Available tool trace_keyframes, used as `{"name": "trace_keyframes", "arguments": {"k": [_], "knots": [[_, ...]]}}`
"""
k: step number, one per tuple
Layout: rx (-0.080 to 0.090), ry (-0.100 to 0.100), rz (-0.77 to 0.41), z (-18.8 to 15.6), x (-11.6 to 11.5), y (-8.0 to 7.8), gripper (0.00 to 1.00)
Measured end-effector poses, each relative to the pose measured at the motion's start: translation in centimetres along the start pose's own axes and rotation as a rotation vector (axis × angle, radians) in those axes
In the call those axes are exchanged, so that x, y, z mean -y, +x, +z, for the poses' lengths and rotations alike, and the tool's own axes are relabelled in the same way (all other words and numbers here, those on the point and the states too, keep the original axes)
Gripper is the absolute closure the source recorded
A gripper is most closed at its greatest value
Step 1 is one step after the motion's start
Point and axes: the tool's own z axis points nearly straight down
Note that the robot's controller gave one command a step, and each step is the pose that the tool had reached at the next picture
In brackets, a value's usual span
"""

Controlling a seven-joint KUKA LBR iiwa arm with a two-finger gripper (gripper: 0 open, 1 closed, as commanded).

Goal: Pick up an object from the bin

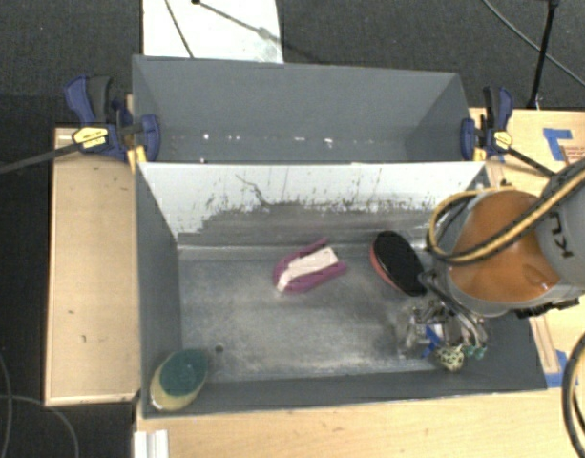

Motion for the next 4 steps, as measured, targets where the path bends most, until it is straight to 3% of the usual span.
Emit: {"name": "trace_keyframes", "arguments": {"k": [1, 2, 3, 4], "knots": [[0.0, 0.0, -0.001, 0.0, 0.0, 0.0, 0.0], [-0.01, 0.0, 0.252, 0.1, 5.0, -7.7, 0.0], [0.007, -0.018, 0.378, -0.3, 6.4, -6.2, 0.0], [-0.028, 0.012, 0.582, -0.5, 0.2, -9.0, 0.0]]}}
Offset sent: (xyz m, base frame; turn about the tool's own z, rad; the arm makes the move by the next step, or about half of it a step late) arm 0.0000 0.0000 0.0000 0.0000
